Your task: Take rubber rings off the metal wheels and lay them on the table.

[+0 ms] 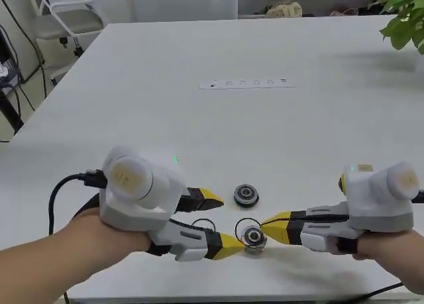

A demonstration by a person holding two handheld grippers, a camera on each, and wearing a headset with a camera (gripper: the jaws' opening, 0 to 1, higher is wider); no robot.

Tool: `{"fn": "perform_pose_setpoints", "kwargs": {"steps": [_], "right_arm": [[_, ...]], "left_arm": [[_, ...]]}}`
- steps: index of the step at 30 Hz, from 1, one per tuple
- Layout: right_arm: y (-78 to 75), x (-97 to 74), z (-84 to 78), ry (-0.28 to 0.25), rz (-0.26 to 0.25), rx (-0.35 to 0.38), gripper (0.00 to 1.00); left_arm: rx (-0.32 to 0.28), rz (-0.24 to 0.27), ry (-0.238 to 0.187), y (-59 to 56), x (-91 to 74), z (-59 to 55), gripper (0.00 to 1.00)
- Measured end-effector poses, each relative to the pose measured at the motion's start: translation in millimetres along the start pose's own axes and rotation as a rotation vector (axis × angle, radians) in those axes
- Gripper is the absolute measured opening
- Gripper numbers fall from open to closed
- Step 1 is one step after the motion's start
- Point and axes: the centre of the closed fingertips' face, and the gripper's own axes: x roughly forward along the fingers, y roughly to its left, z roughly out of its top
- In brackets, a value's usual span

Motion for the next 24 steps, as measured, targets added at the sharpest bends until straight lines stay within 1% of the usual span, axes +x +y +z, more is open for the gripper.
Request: {"fn": "perform_pose_setpoints", "kwargs": {"steps": [2, 8, 13, 17, 24], "right_arm": [[1.9, 0.4, 1.8, -0.001, 0.001, -0.001, 0.0], [4.2, 2.0, 6.3, 0.004, 0.005, -0.008, 0.0], [5.8, 3.7, 9.5, 0.004, 0.012, -0.01, 0.0], [6.2, 5.5, 11.1, 0.011, 0.019, -0.016, 0.0], [7.0, 8.3, 18.7, 0.014, 0.027, -0.027, 0.0]], "left_arm": [[-0.002, 0.005, -0.006, 0.6, -4.3, -0.1, 0.45], [-0.023, 0.022, -0.019, 2.4, -18.5, -1.9, 0.47], [-0.04, 0.047, -0.028, 6.6, -32.0, -5.0, 0.5], [-0.045, 0.063, -0.035, 8.9, -38.7, -6.2, 0.54], [-0.053, 0.09, -0.041, 11.4, -50.4, -6.5, 0.57]]}}
